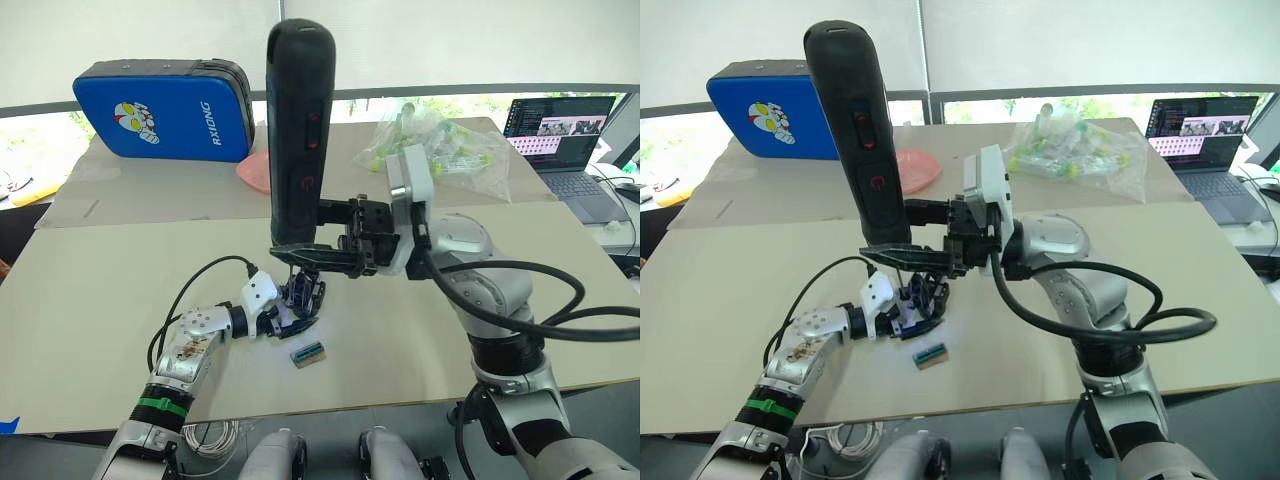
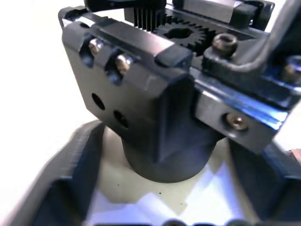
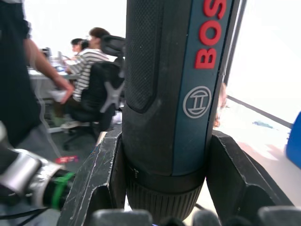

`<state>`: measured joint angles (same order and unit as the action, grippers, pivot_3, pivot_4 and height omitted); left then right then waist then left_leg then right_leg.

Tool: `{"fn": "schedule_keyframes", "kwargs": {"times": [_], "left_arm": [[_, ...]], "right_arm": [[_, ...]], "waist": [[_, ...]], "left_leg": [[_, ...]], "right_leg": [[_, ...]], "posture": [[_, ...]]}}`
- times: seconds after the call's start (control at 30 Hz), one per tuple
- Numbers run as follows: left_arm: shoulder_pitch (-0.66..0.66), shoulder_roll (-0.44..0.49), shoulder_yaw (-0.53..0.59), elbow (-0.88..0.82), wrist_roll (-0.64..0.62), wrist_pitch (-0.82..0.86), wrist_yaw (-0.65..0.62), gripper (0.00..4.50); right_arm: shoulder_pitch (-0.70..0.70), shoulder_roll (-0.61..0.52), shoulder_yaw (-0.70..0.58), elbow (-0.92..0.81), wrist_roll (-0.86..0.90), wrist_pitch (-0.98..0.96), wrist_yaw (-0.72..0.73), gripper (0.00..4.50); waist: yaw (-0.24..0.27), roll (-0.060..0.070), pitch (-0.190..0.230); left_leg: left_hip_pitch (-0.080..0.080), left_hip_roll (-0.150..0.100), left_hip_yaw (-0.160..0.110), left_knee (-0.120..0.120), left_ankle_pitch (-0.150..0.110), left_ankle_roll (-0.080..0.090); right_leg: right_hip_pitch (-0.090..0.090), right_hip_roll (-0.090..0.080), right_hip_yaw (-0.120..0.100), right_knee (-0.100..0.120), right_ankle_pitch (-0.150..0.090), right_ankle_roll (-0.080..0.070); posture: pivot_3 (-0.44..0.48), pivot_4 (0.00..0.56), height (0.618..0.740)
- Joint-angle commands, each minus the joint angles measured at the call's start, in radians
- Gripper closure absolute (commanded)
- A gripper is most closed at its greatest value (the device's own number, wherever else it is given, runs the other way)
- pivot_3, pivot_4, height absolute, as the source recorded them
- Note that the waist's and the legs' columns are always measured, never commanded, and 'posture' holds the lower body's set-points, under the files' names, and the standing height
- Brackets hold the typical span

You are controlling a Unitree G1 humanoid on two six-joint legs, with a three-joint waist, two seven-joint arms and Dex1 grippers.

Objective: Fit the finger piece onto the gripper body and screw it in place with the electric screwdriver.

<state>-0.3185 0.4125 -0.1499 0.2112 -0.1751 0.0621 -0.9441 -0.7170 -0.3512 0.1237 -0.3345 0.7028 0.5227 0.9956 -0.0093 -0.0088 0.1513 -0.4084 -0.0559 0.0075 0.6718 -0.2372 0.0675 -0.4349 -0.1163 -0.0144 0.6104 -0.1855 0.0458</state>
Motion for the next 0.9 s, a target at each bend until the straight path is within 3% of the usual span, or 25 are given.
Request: {"fn": "schedule_keyframes", "kwargs": {"times": [0.03,0.17,0.3,0.43,0.5,0.67,0.9], "left_arm": [[0.038,0.024,0.015,0.031,0.015,-0.018,0.01,0.03],[0.083,0.077,0.072,-0.007,-0.043,-0.04,-0.041,0.03],[0.136,0.166,0.168,-0.053,-0.15,-0.041,-0.135,0.03],[0.2,0.295,0.264,-0.151,-0.317,0.03,-0.32,0.03],[0.203,0.334,0.314,-0.177,-0.37,0.043,-0.359,0.03],[0.202,0.404,0.37,-0.177,-0.391,0.047,-0.414,0.03],[0.217,0.401,0.378,-0.179,-0.375,0.038,-0.401,0.03]], "right_arm": [[0.014,-0.046,-0.085,-0.087,0.11,0.036,0.017,2.54],[0.03,-0.176,-0.214,-0.145,0.295,0.163,-0.008,2.54],[0.058,-0.434,-0.344,-0.081,0.395,0.34,0.007,2.54],[0.151,-0.827,-0.287,0.097,0.201,0.469,0.104,2.54],[0.192,-0.951,-0.207,0.189,0.086,0.469,0.118,2.54],[0.195,-1.015,0.025,0.366,-0.2,0.394,0.139,2.54],[0.128,-0.9,0.163,0.496,-0.39,0.332,0.171,2.54]], "waist": [[0.001,0.0,0.0],[-0.005,0.0,0.0],[-0.005,-0.001,0.001],[0.004,-0.001,0.005],[0.013,-0.001,0.005],[0.015,0.0,0.006],[0.003,0.002,0.008]], "left_leg": [[0.0,0.0,0.0,0.0,0.0,0.0],[-0.005,0.0,0.0,0.0,0.0,0.0],[-0.007,0.001,0.0,-0.002,0.001,0.001],[-0.009,0.001,0.0,-0.004,0.0,0.001],[-0.014,0.001,0.0,-0.003,0.0,0.0],[-0.016,0.0,0.006,-0.003,-0.002,0.002],[-0.022,0.0,0.017,-0.002,0.002,0.01]], "right_leg": [[0.0,0.0,0.0,0.0,0.0,0.0],[-0.001,-0.002,0.002,0.0,0.0,-0.001],[-0.004,-0.003,0.003,0.0,-0.001,-0.003],[-0.005,-0.006,0.001,-0.003,-0.003,-0.006],[-0.007,-0.009,-0.002,-0.005,-0.006,-0.01],[-0.009,-0.013,-0.002,-0.008,-0.005,-0.008],[-0.022,-0.011,0.0,0.0,0.0,0.0]], "posture": [[0.0,0.15,0.74],[0.0,0.15,0.74],[0.0,0.15,0.74],[0.0,0.15,0.74],[0.0,0.15,0.74],[0.0,0.15,0.74],[0.0,0.15,0.74]]}}
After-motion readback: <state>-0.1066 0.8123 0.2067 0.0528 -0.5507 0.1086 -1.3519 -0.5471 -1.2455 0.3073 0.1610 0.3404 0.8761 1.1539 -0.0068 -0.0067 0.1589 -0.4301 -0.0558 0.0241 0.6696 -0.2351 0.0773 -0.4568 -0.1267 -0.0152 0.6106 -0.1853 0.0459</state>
